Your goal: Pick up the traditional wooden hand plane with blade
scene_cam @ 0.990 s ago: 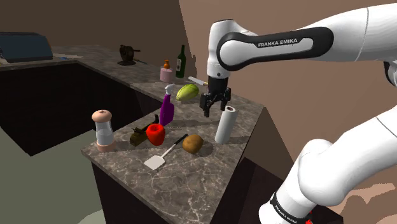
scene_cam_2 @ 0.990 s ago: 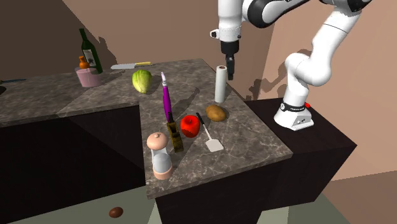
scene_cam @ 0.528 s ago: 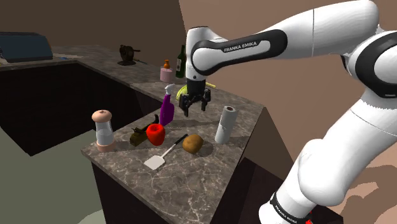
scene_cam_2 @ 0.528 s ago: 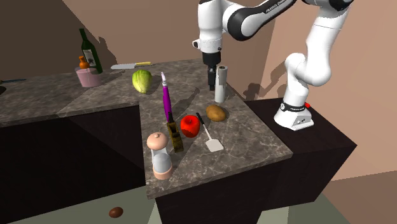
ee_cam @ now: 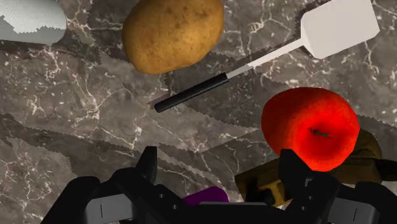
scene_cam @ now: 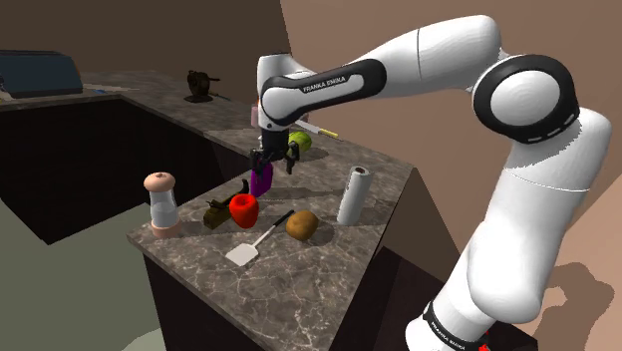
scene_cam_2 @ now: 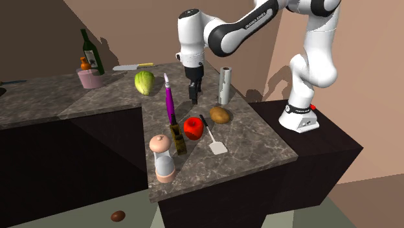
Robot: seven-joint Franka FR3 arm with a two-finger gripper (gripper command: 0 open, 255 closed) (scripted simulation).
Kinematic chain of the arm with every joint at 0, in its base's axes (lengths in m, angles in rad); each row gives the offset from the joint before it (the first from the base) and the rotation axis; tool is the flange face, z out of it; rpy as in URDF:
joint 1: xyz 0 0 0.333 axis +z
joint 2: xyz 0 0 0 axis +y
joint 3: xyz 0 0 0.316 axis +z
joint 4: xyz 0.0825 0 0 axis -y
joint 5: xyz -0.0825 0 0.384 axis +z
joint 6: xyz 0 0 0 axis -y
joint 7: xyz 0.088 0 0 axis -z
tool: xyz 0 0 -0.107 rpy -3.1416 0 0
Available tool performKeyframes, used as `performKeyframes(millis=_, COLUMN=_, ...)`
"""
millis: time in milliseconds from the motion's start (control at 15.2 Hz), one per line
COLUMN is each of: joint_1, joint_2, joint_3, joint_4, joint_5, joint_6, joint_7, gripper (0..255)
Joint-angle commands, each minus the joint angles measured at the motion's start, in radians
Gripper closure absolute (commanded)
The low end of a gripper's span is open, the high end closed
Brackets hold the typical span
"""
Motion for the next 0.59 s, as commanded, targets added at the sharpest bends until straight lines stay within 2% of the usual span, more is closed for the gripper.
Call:
performKeyframes(millis=0, joint_1=0.005, joint_2=0.080, joint_3=0.000, joint_4=0.080, joint_5=-0.009, joint_6=0.007, joint_7=0.020, gripper=0)
performKeyframes(millis=462, joint_1=0.031, joint_2=0.369, joint_3=-0.009, joint_4=0.433, joint_5=-0.033, joint_6=-0.034, joint_7=0.074, gripper=0)
performKeyframes(millis=528, joint_1=0.033, joint_2=0.383, joint_3=-0.010, joint_4=0.451, joint_5=-0.034, joint_6=-0.038, joint_7=0.075, gripper=0)
